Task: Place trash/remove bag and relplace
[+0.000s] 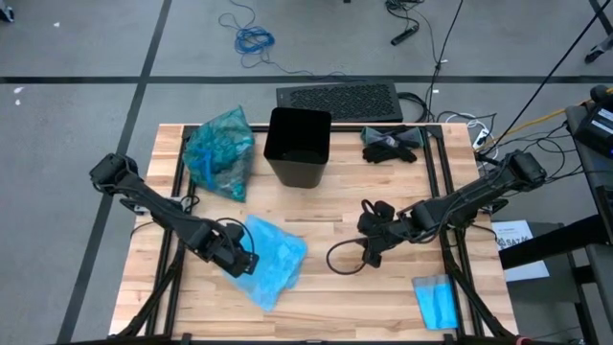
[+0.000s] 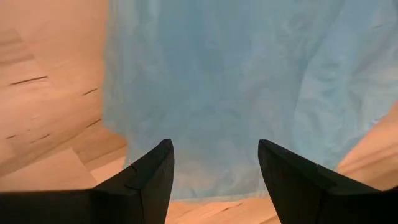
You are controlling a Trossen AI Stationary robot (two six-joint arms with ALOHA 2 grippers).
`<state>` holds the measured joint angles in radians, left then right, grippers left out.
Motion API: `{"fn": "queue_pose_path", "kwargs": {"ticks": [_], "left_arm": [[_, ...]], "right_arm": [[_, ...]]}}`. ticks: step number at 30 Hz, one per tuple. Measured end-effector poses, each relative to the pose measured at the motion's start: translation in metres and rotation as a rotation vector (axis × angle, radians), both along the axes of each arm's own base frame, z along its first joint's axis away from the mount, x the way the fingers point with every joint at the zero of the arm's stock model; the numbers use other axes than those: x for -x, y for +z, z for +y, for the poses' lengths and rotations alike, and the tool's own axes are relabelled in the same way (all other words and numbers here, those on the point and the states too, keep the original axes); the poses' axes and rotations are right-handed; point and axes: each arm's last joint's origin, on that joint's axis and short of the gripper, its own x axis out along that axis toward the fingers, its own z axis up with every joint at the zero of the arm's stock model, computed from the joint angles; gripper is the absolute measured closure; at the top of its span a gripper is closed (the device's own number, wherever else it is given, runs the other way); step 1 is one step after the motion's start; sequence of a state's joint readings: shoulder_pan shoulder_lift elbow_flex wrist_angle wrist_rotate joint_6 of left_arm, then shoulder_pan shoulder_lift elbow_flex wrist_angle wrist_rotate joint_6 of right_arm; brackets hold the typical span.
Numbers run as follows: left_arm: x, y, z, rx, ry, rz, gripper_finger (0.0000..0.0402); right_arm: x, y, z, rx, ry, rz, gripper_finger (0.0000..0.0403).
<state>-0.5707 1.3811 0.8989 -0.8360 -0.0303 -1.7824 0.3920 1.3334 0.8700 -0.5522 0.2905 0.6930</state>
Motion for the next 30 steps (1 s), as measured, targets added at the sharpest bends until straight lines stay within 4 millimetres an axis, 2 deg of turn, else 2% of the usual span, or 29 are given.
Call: {"fn": "queue_pose_path", "kwargs": {"ticks": [4,9,15,18,23,30], "left_arm": [[0.0,-0.005,-0.002,0.002,-0.004,0.004,0.0175],[-0.001,-0.003,-0.005,0.04,0.0,0.008,0.0175],[0.003,0.018,-0.006,-0.042,-0.006,0.031,0.0175],[0.007,0.019,-0.005,-0.075,-0.012,0.062,0.0175],[0.014,0.001,-0.006,-0.045,-0.036,0.098,0.0175],[0.008,-0.02,-0.012,0.06,0.004,-0.023,0.0176]], "right_arm": [[-0.001,-0.002,-0.005,0.01,-0.005,0.0,0.0248],[0.002,-0.021,-0.011,-0.04,-0.044,0.012,0.0248],[0.01,-0.04,-0.007,-0.137,-0.066,0.017,0.0248],[0.011,-0.044,-0.006,-0.167,-0.067,0.01,0.0248],[0.011,-0.044,-0.006,-0.173,-0.071,0.009,0.0248],[0.011,-0.044,-0.006,-0.185,-0.089,0.008,0.0248]]}}
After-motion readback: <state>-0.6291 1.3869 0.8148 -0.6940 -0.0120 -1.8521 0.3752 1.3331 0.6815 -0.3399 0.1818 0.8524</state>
